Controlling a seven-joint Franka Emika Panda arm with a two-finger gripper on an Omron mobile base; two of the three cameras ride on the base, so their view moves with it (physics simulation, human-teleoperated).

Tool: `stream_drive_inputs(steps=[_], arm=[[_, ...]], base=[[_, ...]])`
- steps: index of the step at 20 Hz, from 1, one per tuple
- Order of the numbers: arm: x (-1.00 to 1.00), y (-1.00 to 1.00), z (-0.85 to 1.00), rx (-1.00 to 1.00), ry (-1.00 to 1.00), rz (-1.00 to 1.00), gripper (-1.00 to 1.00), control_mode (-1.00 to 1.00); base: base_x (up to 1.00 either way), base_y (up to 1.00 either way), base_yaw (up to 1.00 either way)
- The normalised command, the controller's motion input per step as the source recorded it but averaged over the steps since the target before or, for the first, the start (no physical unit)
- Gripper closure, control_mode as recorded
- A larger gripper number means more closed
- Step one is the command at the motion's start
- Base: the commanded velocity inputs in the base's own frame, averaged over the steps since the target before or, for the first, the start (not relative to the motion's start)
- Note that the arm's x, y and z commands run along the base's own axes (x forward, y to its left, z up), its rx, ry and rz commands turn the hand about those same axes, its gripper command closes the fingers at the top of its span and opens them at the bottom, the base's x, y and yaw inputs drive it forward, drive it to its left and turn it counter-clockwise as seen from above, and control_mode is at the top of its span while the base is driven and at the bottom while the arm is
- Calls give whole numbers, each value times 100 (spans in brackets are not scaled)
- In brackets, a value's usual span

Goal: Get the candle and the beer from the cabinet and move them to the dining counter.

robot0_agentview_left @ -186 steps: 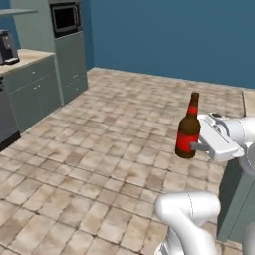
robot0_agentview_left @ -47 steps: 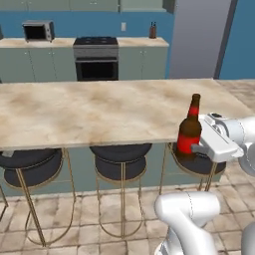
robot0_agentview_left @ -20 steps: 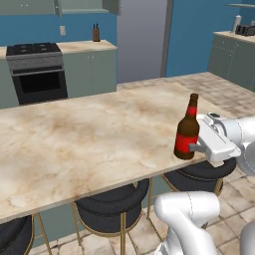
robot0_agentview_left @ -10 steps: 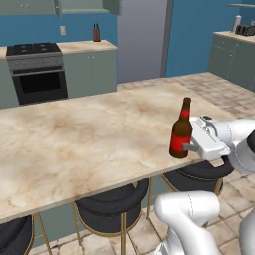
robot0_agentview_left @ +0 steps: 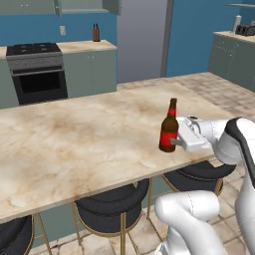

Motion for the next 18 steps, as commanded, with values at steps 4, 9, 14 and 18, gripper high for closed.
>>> stream_drive_inputs(steps=[4,9,14,18], arm=[[76,-6,-54,-2,2,1,100,-100],[76,0,-53,-6,0,0,100,-100],[70,2,-39,-7,-1,0,100,-100],[68,3,-22,-1,0,0,100,-100]], base=[[0,0,0],[0,0,0],[0,0,0],[0,0,0]])
